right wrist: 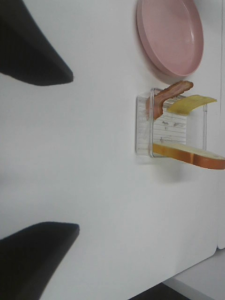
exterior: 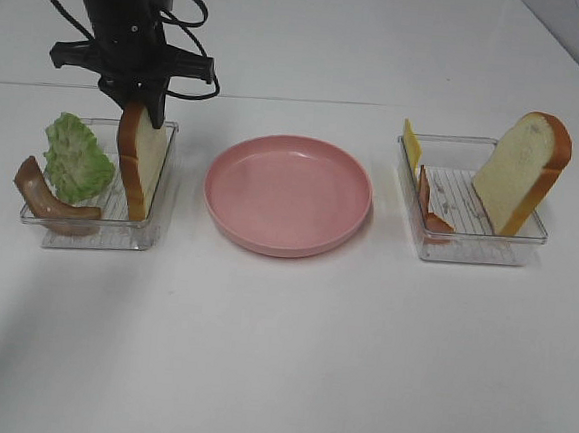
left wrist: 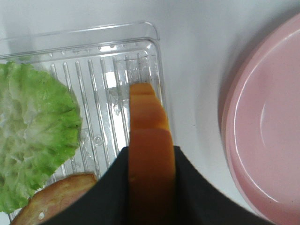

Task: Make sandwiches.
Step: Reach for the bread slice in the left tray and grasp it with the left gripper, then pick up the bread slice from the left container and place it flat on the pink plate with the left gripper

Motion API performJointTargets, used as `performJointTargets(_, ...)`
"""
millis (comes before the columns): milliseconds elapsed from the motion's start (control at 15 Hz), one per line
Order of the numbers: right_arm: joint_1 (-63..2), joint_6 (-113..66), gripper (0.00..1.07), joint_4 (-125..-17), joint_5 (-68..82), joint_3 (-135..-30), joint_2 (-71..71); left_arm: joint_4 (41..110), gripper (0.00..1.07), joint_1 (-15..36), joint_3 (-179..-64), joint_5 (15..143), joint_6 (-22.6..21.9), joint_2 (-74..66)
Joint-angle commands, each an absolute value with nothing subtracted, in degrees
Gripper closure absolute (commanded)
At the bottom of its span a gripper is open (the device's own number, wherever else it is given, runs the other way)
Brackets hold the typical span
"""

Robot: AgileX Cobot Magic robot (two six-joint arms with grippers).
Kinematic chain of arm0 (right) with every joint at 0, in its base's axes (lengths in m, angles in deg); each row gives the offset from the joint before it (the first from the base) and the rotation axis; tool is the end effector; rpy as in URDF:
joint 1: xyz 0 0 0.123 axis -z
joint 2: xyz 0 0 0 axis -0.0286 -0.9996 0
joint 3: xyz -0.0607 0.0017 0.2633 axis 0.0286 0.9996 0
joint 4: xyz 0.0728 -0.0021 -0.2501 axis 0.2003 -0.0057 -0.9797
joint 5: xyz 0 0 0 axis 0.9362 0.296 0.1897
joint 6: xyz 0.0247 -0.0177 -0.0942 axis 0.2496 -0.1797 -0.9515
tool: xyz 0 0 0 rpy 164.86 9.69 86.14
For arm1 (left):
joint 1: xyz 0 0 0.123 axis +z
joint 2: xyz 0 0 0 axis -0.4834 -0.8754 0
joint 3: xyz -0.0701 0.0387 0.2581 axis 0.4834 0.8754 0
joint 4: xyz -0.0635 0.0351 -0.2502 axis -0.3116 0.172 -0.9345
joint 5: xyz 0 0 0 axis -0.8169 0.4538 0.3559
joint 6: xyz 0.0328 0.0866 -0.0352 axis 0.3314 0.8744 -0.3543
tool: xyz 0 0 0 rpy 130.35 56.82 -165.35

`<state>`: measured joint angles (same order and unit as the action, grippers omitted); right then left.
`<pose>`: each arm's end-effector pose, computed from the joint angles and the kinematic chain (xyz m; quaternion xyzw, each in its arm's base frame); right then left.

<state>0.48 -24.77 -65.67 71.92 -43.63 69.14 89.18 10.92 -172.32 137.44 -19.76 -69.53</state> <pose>0.0229 0.0075 0.2791 -0.0315 0.8515 0.0108 0.5233 0.4703 -0.1539 0.1761 0.0189 0.9941 -0.0365 0.1007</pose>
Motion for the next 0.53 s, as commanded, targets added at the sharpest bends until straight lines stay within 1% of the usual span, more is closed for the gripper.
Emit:
performJointTargets(67,0.94,-25.17,0.31,-65.62,71.4,-43.63,69.94,89.35,1.07,10.8,-172.49,137.67,-19.76,-69.36)
performJointTargets(200,0.94,-25.17,0.31,-65.62,71.4,-43.63,69.94,87.8,1.07,10.8,-172.49,137.9,-18.39,-67.24)
performJointTargets(400,0.94,-25.17,0.31,-65.62,71.4,-43.63,69.94,83.45,1.07,10.8,-172.6,137.33,-17.53,-61.45)
performJointTargets(533,0.94,-25.17,0.31,-65.62,71.4,-43.63,69.94,78.41,1.07,10.8,-172.66,136.18,-14.49,-58.53)
